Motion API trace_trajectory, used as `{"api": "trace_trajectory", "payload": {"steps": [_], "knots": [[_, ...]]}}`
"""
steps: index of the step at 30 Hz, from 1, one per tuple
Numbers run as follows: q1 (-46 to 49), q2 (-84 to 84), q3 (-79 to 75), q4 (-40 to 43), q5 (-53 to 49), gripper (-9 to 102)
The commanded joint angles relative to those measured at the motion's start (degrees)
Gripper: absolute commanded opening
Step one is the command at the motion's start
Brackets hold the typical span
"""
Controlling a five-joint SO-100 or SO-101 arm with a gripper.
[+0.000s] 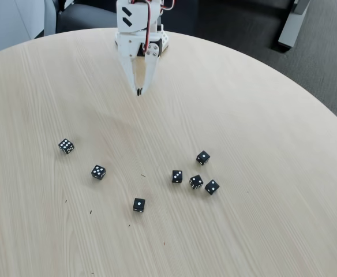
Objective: Pick up the dice with number 6
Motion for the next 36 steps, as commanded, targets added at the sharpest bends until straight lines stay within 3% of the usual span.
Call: {"api": "trace_trajectory", "payload": {"steps": [1,23,29,36], "knots": [[0.44,-3.78,-4.22,-0.88,0.09,0],[3.43,-77.61,-74.27,-0.09,24.52,0],[10.28,-87.1,-83.85,0.18,30.59,1],[21.09,-93.08,-84.9,0.18,32.52,5]]}}
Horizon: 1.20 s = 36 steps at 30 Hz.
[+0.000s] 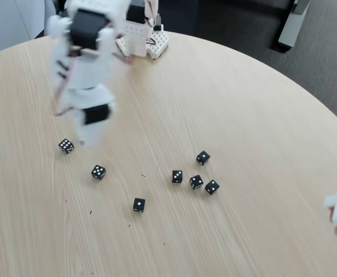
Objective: Pick up the dice with number 6
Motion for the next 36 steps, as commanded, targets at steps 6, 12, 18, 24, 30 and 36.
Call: {"api": "trace_trajectory", "payload": {"steps": [6,12,18,24,30,36], "knots": [[8.79,-3.43,-2.11,0.26,-1.05,7],[9.76,-5.36,-1.32,-0.26,-2.72,9],[8.61,-6.5,-1.41,-0.53,-2.11,13],[8.61,-12.22,-2.11,-0.62,-3.08,18],[8.7,-13.1,-2.11,-0.62,-2.81,21],[10.02,-13.01,-2.11,-0.62,-1.67,23]]}}
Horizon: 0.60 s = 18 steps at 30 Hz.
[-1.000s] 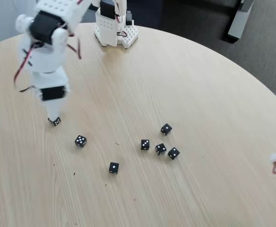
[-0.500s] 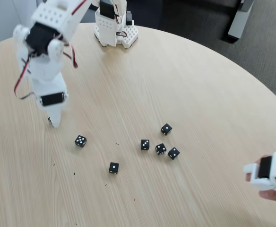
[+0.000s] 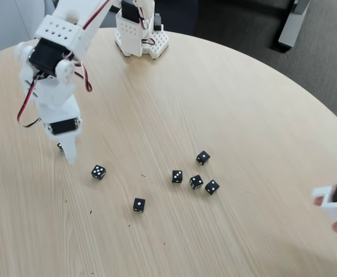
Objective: Pick up the dice with number 6
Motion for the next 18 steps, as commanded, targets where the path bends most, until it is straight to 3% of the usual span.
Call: {"api": "trace_trajectory", "payload": {"steps": [1,18], "knots": [[0.97,0.09,-0.97,-0.53,0.97,23],[4.57,0.88,-1.05,0.09,6.86,23]]}}
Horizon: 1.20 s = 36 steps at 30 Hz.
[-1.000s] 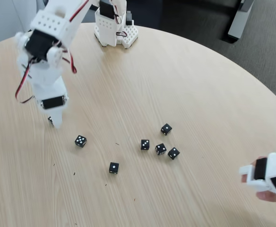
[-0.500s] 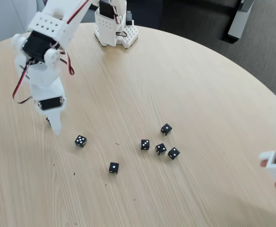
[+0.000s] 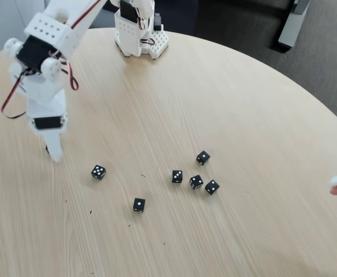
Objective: Pick up the dice with number 6
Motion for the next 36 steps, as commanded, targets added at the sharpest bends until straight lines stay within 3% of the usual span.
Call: {"api": "trace_trajectory", "payload": {"steps": [1,12,36], "knots": [[0.18,1.05,-1.05,-0.09,-0.09,23],[0.18,0.35,-0.18,-0.53,-0.88,21],[0.18,-2.99,-0.97,-0.7,8.0,19]]}}
